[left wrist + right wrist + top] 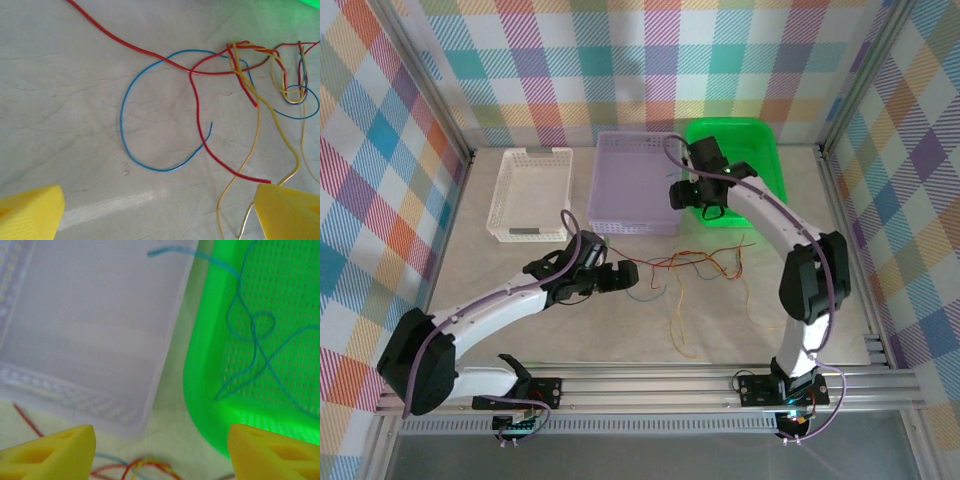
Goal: Untangle the cables
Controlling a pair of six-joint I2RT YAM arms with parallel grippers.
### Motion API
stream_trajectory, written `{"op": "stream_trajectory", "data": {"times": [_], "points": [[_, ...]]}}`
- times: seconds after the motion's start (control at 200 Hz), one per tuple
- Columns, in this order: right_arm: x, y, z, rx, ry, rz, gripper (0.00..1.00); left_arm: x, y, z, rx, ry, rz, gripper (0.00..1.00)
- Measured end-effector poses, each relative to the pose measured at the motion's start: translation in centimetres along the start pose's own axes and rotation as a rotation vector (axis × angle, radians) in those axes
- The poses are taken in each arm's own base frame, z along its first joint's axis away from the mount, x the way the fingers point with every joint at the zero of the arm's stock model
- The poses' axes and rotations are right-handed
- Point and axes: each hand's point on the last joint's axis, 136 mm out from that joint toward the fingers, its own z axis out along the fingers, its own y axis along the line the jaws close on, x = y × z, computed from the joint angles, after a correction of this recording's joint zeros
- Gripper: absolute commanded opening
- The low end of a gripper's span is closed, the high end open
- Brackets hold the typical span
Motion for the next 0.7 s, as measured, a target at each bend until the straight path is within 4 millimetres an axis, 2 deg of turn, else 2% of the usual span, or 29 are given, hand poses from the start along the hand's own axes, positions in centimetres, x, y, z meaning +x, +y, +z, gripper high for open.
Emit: {"op": "stream_trajectory", "data": {"times": [0.275,0.335,0.515,0.7], "points": [[5.2,0.7,-3.5,-0.126,-0.023,0.073,0.71,1.7,-4.0,3.2,0.081,0.082,0.021,0.88],[5.9,1.1,-4.2,-0.163,-0.037,0.089,0.71,1.8,-4.5,3.6,0.093,0.088,0.014,0.83],[8.2,2.3,-5.3,-0.257,-0.05,0.123,0.72,2.0,-4.8,4.8,0.101,0.108,-0.016,0.69],[11.0,3.4,-4.9,-0.311,-0.02,0.134,0.72,2.7,-4.7,6.6,0.091,0.15,-0.034,0.58]]}}
